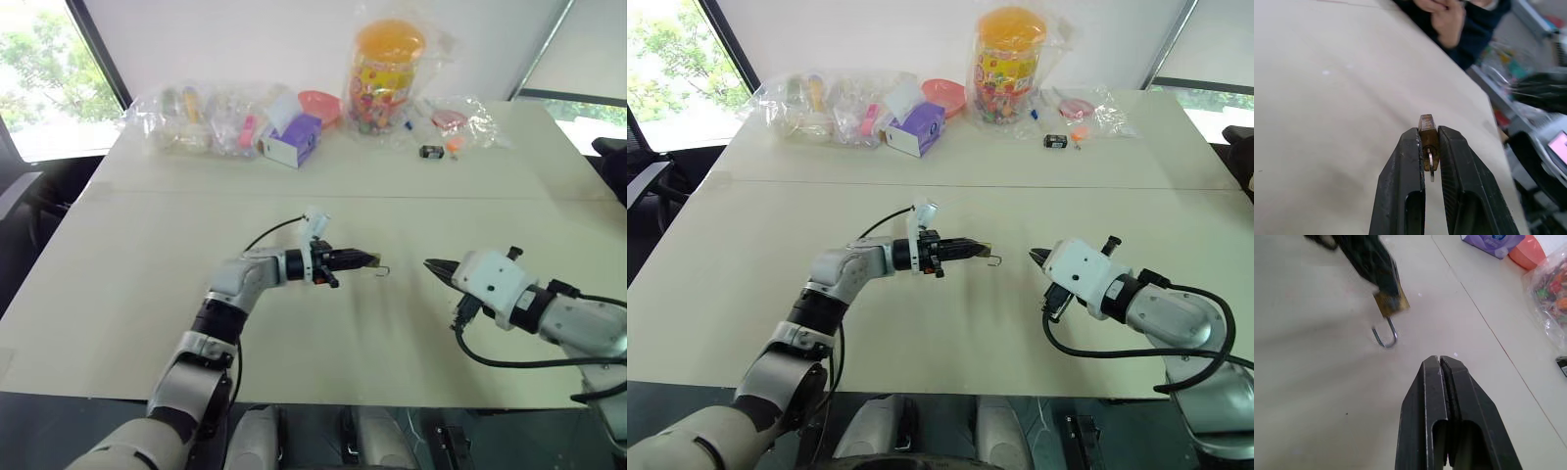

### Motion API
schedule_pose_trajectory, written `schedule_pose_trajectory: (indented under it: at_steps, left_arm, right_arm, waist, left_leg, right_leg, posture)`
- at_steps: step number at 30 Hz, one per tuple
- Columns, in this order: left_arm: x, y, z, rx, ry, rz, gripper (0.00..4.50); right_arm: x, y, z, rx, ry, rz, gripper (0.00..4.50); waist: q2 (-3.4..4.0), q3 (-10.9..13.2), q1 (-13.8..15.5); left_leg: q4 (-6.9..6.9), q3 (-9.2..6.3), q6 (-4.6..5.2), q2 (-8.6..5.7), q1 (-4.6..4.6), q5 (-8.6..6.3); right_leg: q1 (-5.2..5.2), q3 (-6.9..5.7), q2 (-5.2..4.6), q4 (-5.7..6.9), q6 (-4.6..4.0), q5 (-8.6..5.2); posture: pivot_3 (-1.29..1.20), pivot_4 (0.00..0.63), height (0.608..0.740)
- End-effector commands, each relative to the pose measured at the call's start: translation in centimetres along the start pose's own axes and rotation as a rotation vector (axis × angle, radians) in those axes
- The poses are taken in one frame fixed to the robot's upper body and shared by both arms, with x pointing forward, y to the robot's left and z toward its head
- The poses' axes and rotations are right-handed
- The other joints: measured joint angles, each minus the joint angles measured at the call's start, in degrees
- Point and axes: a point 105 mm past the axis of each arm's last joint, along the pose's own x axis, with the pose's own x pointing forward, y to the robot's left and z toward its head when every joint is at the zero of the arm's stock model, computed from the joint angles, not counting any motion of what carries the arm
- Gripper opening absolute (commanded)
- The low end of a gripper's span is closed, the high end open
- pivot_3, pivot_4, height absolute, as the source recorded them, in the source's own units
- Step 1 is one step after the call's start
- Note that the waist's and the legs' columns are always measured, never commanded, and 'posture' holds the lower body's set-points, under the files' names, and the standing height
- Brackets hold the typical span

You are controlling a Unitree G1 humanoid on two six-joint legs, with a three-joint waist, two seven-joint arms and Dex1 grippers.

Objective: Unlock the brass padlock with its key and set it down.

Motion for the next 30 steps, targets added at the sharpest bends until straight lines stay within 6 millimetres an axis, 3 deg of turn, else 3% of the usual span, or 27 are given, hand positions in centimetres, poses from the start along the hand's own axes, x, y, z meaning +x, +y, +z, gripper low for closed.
schedule_pose_trajectory:
  at_steps: [1, 6, 10, 15, 23, 30]
  left_arm:
    - [1.2, 1.5, 0.3, -0.025, -0.041, 0.106, 0.0]
    - [0.9, 2.0, -1.0, -0.035, 0.006, 0.105, 0.0]
    - [-0.3, 2.4, -1.5, -0.009, 0.044, 0.106, 1.88]
    - [-3.1, 2.6, -0.5, 0.055, 0.044, 0.109, 4.37]
    - [-8.3, 0.2, 0.7, 0.304, 0.108, 0.029, 4.44]
    - [-11.1, -1.6, 0.8, 0.388, 0.152, 0.002, 4.44]
  right_arm:
    - [-0.5, -0.3, 1.3, -0.022, -0.025, -0.067, 0.01]
    - [-0.5, 0.3, 1.7, -0.011, -0.023, -0.076, 0.01]
    - [-0.4, 0.7, 1.8, -0.004, -0.02, -0.072, 0.0]
    - [-0.1, 1.4, 1.7, 0.0, -0.016, -0.05, 0.0]
    - [0.1, 2.3, 0.7, 0.011, 0.033, 0.03, 0.0]
    - [-0.1, 3.8, 0.1, 0.141, 0.077, 0.148, 0.0]
  waist:
    - [-0.01, 0.0, 0.0]
    - [0.0, 0.0, -0.3]
    - [0.0, 0.0, -0.3]
    - [0.01, 0.0, -0.8]
    - [0.03, 0.0, -1.2]
    - [0.02, 0.0, -0.2]
  left_leg:
    - [0.0, 0.0, 0.0, -0.04, 0.0, 0.0]
    - [-0.02, -0.01, 0.01, -0.06, 0.01, -0.01]
    - [-0.02, -0.01, 0.01, -0.04, 0.03, -0.01]
    - [-0.03, -0.02, 0.0, 0.04, 0.06, 0.0]
    - [-0.07, -0.03, -0.02, 0.11, 0.1, 0.01]
    - [-0.03, -0.03, -0.01, 0.05, 0.06, 0.01]
  right_leg:
    - [0.0, 0.0, -0.01, -0.01, 0.0, 0.0]
    - [0.0, -0.01, 0.03, -0.02, 0.0, 0.0]
    - [0.0, -0.01, 0.04, -0.01, 0.0, 0.0]
    - [0.01, 0.01, 0.05, 0.01, 0.0, 0.0]
    - [0.01, 0.03, 0.05, 0.05, -0.01, -0.01]
    - [0.04, 0.01, -0.03, 0.0, -0.01, -0.01]
  posture:
    - [0.0, 0.15, 0.735]
    - [0.0, 0.15, 0.735]
    - [0.0, 0.15, 0.735]
    - [0.0, 0.15, 0.735]
    - [0.0, 0.15, 0.735]
    - [0.0, 0.15, 0.735]
